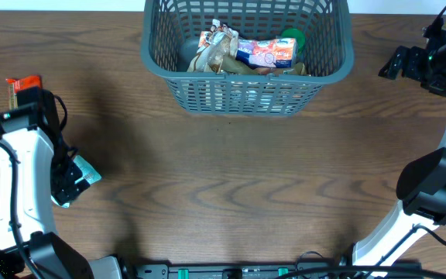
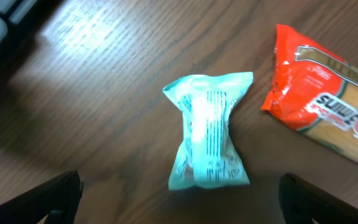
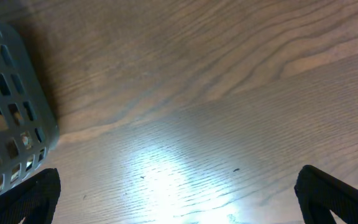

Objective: Pack container
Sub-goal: 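Move the left gripper to the mint-green pouch and grasp it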

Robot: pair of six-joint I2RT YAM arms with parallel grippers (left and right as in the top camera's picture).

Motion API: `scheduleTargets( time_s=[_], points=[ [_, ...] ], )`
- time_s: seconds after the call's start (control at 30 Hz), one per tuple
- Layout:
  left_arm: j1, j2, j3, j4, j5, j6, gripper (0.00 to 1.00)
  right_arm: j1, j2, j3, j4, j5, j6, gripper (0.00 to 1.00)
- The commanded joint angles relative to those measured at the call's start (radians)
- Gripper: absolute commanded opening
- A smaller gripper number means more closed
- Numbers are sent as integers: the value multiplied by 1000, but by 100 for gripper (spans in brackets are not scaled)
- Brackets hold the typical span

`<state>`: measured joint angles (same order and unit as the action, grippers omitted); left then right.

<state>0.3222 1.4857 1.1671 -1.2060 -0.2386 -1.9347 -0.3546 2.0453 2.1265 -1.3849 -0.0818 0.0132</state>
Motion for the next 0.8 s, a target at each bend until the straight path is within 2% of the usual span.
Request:
scheduleTargets(
  time_s=[0.0, 0.17, 0.37, 0.77],
  points=[
    [17, 4, -76, 39, 6, -15, 99, 10, 2, -1, -3, -5, -15, 99],
    [26, 7, -173, 146, 6, -7, 99, 10, 2, -1, -3, -5, -15, 99],
    [29, 27, -246, 315, -2, 97, 100, 11, 2, -1, -3, -5, -15, 99],
    [87, 210, -247, 441, 22, 177, 100, 12, 2, -1, -3, -5, -15, 99]
  ],
)
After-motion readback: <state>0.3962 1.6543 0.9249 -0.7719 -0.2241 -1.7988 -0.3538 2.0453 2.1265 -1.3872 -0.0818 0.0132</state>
